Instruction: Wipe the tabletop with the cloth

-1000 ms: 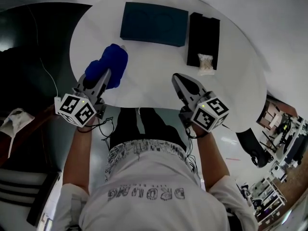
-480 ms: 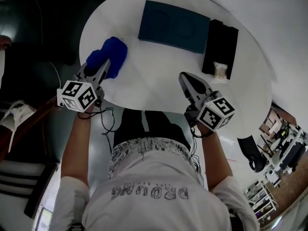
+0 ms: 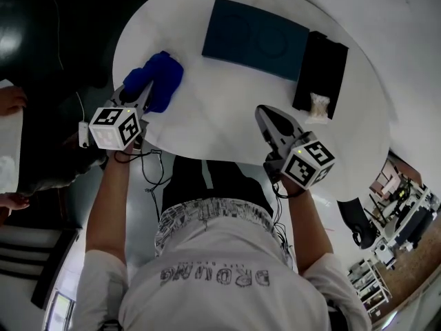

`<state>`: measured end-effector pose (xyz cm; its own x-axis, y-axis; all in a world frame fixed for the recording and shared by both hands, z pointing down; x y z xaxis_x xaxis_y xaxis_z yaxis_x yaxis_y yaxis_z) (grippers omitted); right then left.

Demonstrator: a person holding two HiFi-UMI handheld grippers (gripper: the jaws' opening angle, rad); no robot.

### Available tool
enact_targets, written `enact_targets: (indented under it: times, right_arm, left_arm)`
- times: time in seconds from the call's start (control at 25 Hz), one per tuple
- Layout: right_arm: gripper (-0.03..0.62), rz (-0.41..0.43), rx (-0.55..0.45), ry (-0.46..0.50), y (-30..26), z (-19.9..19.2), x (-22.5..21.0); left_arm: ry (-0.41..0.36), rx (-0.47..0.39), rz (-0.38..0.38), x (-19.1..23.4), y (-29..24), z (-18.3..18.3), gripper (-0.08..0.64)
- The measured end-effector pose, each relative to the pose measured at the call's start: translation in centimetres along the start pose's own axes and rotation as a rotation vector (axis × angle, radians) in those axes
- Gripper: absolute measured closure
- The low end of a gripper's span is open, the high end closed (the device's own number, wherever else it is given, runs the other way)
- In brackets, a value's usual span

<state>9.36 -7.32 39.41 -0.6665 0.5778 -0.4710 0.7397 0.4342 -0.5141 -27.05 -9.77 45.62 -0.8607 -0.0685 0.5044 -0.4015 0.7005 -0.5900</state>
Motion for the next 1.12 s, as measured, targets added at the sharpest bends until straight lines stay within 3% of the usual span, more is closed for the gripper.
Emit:
enact_targets:
  times: [0.52, 1.12]
  right_arm:
    - [0.584, -0.023, -0.019, -0.035, 2.4, -1.7, -1.5]
    - [0.584, -0.079, -0.088, -0.114, 7.2, -4.4, -4.5]
  left_arm:
    - [-0.044, 0.036, -0.005, -2.7, -1.7, -0.8, 0.439]
    - [-0.109, 0.122, -0.158, -10.9, -5.7, -3.9, 0.439]
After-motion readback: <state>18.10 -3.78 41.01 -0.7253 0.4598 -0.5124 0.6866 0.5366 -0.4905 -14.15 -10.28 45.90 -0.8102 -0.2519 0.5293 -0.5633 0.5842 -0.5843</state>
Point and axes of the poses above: the fingertips, and each gripper's own axes: y backward along the fingers, x to its left, z out of its top, the point moved 8 cm from there along y, backward along the fingers, and after that the axes turned 12 degrees about y, right-handed, at the moved point
